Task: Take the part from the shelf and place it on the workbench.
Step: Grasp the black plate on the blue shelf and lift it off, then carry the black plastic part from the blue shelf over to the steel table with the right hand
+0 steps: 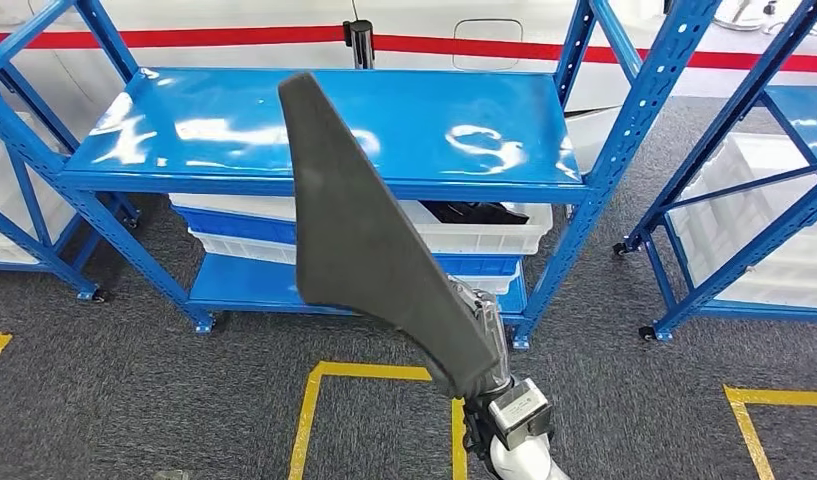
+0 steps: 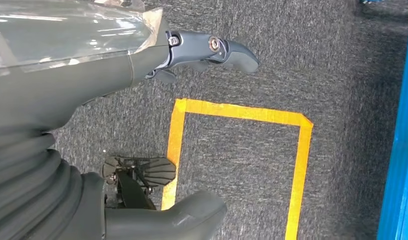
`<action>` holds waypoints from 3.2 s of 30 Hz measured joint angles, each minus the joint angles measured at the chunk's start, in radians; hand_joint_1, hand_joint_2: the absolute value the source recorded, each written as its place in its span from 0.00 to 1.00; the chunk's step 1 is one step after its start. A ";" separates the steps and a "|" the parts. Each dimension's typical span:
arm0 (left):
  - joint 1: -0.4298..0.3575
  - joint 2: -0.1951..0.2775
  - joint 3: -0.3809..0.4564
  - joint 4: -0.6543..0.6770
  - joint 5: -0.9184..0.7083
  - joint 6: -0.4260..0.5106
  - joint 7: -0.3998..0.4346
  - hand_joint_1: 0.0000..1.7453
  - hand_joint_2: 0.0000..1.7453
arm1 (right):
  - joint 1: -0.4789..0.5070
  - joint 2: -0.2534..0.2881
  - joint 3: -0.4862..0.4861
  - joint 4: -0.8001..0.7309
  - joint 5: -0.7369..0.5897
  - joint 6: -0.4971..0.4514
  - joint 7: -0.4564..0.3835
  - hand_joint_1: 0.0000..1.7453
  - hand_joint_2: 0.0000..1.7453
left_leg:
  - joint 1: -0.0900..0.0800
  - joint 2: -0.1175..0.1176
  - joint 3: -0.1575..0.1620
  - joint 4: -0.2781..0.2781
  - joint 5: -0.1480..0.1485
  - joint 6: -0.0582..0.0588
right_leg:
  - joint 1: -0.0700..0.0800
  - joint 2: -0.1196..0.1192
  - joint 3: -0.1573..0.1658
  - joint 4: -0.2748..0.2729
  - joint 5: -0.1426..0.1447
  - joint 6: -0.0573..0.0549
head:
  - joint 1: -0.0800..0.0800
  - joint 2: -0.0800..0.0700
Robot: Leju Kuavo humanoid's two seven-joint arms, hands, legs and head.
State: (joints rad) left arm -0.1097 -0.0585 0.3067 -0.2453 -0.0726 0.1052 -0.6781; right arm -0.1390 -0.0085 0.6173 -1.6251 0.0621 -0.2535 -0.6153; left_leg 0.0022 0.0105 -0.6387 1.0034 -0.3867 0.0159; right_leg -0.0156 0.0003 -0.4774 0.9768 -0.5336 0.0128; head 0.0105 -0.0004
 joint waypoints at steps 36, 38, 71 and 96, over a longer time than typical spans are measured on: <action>-0.029 -0.002 0.007 0.001 -0.031 0.045 -0.022 0.00 1.00 | 0.012 0.040 -0.002 0.035 0.062 -0.006 -0.035 1.00 1.00 | 0.014 -0.022 -0.090 0.262 -0.168 -0.023 | -0.001 -0.021 -0.045 0.007 0.049 -0.025 | -0.009 0.000; -0.027 -0.002 0.016 0.001 -0.027 0.050 -0.022 0.00 1.00 | 0.014 0.041 -0.002 0.042 0.061 0.001 -0.042 1.00 1.00 | 0.026 -0.013 -0.091 0.265 -0.149 -0.034 | -0.001 -0.042 -0.046 0.007 0.049 -0.024 | -0.011 0.000; 0.066 -0.008 0.121 -0.097 0.017 0.079 -0.023 0.00 1.00 | -0.017 0.047 0.058 0.129 -0.021 0.038 -0.080 1.00 1.00 | 0.026 0.023 -0.023 0.117 -0.083 -0.037 | 0.009 -0.066 -0.065 0.020 0.047 -0.029 | -0.011 0.000; 0.092 -0.022 0.165 -0.127 0.019 0.088 -0.023 0.00 1.00 | 0.080 0.015 0.055 0.093 -0.029 0.051 -0.082 1.00 1.00 | 0.012 -0.029 -0.061 0.195 -0.149 -0.020 | 0.001 -0.005 -0.071 0.026 0.052 -0.032 | -0.006 0.000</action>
State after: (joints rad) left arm -0.0180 -0.0807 0.4712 -0.3721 -0.0536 0.1932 -0.7008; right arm -0.0591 0.0063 0.6727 -1.5325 0.0331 -0.2021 -0.6974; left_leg 0.0144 -0.0189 -0.6993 1.1982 -0.5360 -0.0044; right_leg -0.0148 -0.0051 -0.5481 1.0023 -0.4819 -0.0191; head 0.0044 -0.0004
